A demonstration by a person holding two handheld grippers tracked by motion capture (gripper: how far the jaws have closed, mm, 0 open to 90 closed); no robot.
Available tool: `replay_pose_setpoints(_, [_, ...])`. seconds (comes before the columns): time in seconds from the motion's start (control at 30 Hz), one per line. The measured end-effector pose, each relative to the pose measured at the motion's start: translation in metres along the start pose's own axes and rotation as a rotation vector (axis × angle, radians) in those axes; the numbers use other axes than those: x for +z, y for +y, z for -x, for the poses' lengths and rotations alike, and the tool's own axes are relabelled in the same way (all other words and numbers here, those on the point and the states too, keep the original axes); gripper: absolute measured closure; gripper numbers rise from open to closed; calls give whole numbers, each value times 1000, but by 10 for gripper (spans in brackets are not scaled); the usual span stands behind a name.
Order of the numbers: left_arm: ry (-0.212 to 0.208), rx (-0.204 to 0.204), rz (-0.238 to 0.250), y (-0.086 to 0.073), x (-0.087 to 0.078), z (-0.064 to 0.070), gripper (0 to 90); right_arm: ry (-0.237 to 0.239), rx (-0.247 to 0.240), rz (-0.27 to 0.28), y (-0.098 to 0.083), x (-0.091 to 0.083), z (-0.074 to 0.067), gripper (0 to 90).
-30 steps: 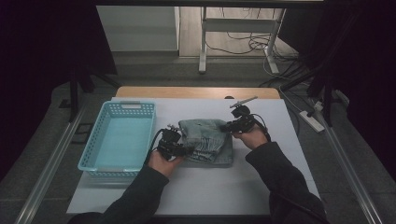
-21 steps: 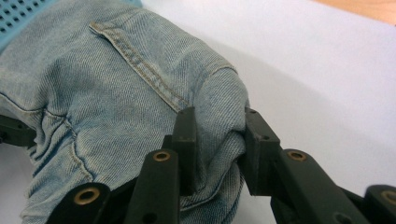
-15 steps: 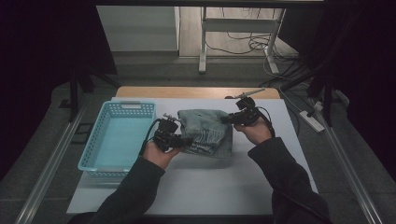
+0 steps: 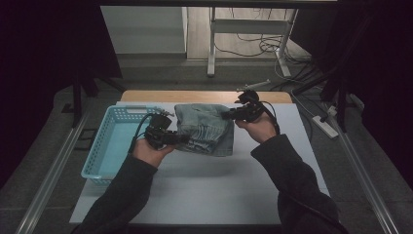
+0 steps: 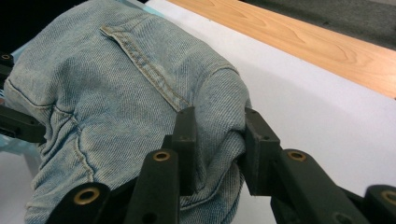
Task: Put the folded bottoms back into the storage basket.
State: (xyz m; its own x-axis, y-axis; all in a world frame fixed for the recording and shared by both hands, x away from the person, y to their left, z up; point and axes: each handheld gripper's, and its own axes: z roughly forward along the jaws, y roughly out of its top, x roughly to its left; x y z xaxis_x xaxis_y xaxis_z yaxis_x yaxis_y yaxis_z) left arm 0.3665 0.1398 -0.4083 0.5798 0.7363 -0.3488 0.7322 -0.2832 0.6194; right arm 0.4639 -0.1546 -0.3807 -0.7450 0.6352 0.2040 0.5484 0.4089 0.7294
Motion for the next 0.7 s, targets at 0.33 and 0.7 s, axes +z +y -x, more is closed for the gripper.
replay_pose_setpoints(0.33, [6,4,14,-5,-31,-19,642,30,-26,11,24,12,-21,702])
replay_pose_setpoints(0.7, [26,-14,26,-19,-65,-40,641,73,-57,25,44,34,-49,702])
